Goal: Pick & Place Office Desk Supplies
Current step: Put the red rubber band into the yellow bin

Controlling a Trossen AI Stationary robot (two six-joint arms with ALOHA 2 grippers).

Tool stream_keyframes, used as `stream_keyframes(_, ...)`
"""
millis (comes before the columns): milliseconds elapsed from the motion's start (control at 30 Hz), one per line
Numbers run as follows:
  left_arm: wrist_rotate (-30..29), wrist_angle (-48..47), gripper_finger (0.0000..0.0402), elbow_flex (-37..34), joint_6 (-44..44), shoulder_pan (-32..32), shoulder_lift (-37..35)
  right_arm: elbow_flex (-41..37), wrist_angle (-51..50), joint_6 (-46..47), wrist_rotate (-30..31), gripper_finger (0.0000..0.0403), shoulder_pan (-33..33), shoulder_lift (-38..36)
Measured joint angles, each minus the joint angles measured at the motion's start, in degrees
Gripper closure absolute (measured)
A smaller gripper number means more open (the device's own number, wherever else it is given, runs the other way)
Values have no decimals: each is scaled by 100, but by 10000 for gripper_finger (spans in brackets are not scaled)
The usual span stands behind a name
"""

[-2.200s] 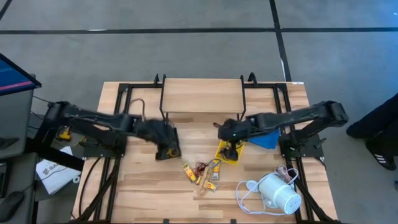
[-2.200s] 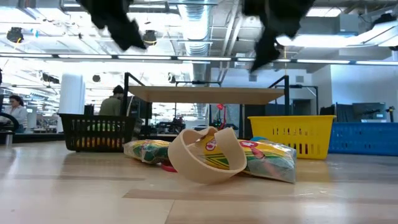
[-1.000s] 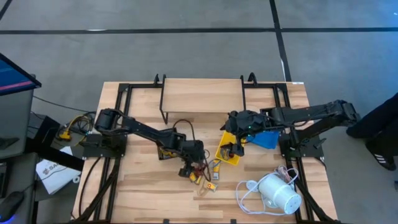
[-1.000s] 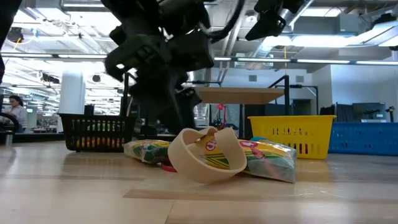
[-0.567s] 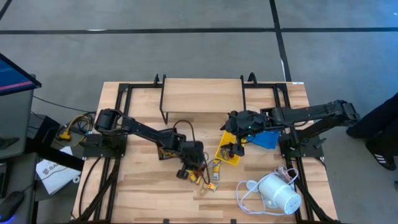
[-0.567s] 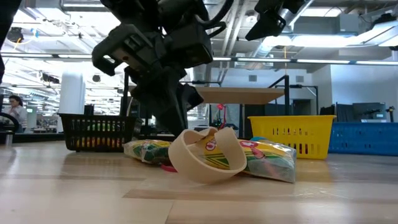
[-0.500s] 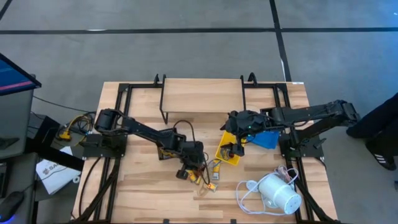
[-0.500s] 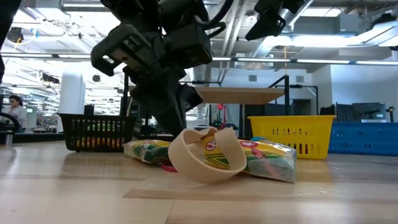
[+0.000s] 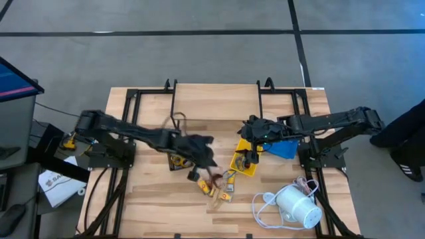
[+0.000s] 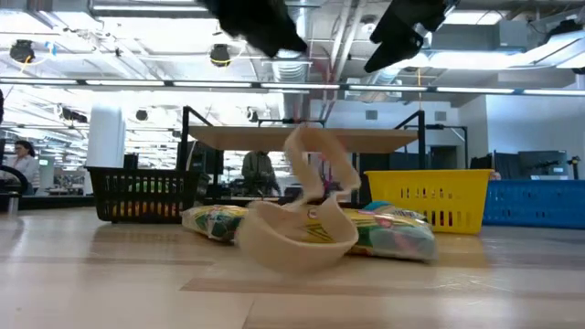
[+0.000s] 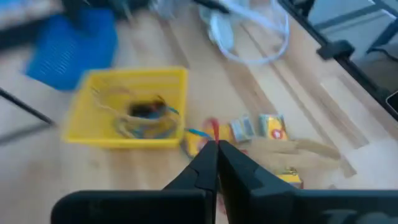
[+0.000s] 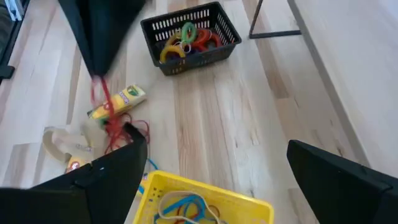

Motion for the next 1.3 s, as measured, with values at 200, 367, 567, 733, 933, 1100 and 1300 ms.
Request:
stream_keyframes(200,-69,567,401,2,298,106,-630,-152,639,-279,-122,19,17,1)
stream_keyframes(367,-75,817,401,-3,446,239,-701,-152,1269,-455,-685,19,17,-1)
stream_keyframes(567,-100,1070,401,-1,673,363,-707,-154,1541,-582,-1278,19,13,124)
stream_keyframes(733,47,1478,401,1,683,444,-671,-143,1894,-600,-1378,19,47,318)
stream_keyframes(933,101,1688,401,-1,793,429,-659,-157,2069,-875,-1411,42,83,500)
stream_keyframes(1100,78,1770,395,-1,841,410,-659,-146,2053,-940,-1474,193,92,609)
stream_keyframes(1300,49,1298,310,-1,1232,383,-683,-148,1898,-1058,-1350,389,127,611)
